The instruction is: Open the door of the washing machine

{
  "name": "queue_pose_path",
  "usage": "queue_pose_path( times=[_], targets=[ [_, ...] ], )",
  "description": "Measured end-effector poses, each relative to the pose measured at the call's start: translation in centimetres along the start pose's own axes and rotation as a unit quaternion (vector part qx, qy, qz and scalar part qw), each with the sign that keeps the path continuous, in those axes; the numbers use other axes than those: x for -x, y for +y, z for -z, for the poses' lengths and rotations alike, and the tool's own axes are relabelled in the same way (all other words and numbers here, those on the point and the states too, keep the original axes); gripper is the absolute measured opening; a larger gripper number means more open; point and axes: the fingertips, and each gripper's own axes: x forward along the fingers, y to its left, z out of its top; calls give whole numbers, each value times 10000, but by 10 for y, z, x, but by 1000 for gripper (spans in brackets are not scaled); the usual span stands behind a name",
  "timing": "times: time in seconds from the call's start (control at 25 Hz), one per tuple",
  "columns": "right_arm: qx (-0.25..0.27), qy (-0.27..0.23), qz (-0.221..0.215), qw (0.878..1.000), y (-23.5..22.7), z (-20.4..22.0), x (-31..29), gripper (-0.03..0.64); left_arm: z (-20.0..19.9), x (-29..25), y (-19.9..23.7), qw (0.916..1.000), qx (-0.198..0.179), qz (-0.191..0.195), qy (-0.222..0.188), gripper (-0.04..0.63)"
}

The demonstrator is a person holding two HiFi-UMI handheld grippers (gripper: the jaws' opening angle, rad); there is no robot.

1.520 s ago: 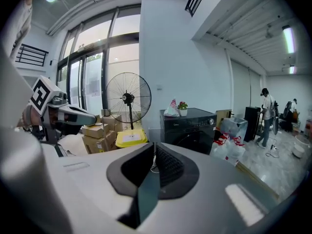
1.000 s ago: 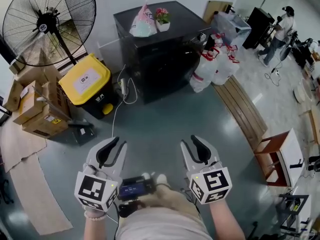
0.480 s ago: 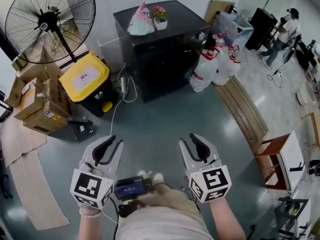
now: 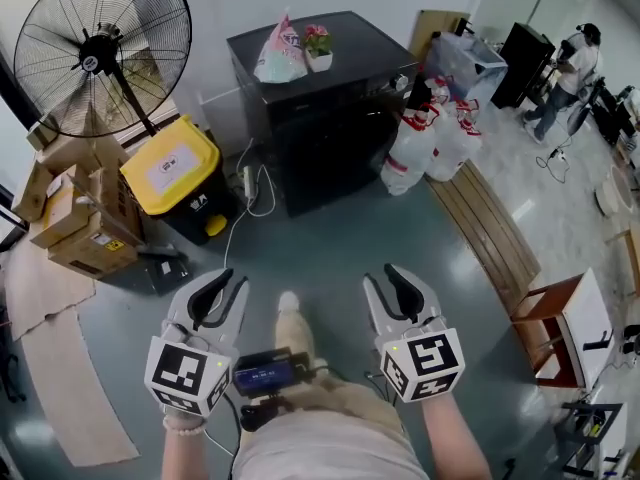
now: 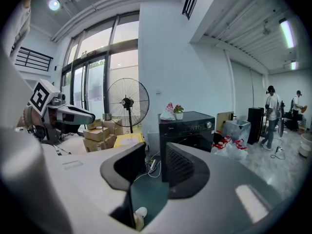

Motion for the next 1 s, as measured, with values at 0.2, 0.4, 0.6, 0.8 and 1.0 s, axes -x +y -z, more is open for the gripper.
queue_pose_path(
  times=[0.2, 0.4, 0.6, 0.8, 1.0],
  targets=[
    [-58, 24, 123, 9999, -13, 2, -15, 120, -7, -22, 6, 9998, -89, 172, -34, 80],
    [-105, 107, 194, 9997, -22, -1, -43, 120, -3, -47, 30, 9995, -84, 270, 104, 80],
    [-86, 221, 178, 9996, -28, -7, -81, 120, 1, -79, 57, 9990, -20, 366, 246, 80],
    [-171, 402, 271, 9987, -39, -9, -115, 120, 1, -110, 81, 9982, 88, 501, 310, 80],
    [-202, 507, 345, 9979, -48, -17, -148, 120, -1, -142, 106, 9972, 116, 651, 359, 80]
  ],
)
